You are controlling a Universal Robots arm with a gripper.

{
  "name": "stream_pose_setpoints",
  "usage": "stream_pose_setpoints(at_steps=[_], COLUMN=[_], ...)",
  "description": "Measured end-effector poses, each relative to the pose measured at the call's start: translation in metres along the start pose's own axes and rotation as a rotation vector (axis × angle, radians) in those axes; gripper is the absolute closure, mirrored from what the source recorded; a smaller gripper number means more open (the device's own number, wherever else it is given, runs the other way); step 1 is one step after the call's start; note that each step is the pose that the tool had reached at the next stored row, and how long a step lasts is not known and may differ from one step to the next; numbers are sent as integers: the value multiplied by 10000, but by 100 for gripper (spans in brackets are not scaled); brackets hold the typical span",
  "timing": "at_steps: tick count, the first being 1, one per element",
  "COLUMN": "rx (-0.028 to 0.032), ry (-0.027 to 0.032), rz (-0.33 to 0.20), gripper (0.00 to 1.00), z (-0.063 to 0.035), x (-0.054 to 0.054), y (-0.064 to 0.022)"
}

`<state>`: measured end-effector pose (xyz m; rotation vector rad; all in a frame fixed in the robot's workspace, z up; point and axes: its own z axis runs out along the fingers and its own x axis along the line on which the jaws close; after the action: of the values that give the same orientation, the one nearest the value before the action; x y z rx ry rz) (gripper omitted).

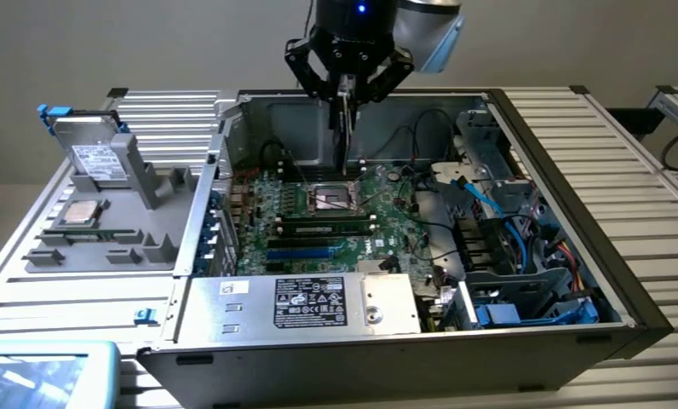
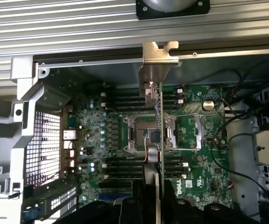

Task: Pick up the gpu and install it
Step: 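Pick up the gpu and move the gpu toward the slot, then insert the gpu into the slot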

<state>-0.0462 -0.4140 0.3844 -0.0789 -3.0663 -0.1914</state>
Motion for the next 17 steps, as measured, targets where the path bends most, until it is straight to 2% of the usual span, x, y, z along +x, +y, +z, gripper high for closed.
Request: stream_pose_setpoints(at_steps=[7, 17], rx=[25, 31], ry=[44, 54], rz=[-354, -434], gripper=[72, 72], z=[24, 24], x=[-113, -119], y=[2, 2])
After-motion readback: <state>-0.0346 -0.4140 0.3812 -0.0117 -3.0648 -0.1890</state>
